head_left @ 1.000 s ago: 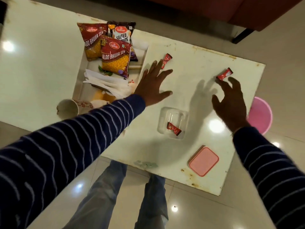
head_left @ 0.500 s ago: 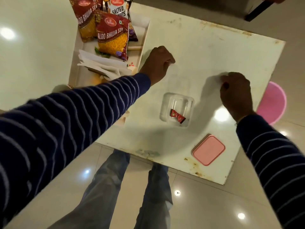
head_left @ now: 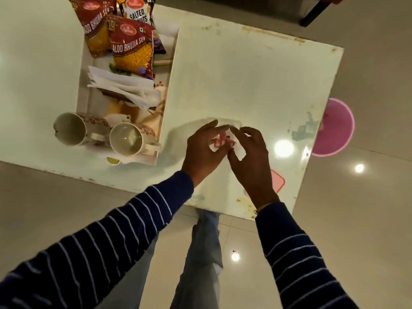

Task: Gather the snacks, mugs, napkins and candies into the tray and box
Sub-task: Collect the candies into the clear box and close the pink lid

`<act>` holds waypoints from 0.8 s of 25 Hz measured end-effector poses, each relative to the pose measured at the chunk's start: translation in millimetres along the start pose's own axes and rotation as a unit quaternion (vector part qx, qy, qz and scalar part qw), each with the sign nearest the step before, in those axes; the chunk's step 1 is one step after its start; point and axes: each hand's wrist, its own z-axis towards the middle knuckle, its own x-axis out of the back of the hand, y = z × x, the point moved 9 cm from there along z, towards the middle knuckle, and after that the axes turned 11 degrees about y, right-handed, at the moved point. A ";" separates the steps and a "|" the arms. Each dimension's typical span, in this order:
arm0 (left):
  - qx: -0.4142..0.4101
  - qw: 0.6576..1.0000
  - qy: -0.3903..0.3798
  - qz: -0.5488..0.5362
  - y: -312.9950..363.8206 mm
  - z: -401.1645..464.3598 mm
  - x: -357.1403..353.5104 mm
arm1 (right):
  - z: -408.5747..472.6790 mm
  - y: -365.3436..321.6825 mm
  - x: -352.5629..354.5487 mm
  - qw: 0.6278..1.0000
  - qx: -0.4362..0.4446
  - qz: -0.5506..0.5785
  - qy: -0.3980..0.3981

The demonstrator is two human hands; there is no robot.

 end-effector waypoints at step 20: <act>-0.102 0.964 -0.196 0.146 -49.8 26.3 -32.0 | -103.6 117.0 20.0 0.927 -0.348 -0.110 0.087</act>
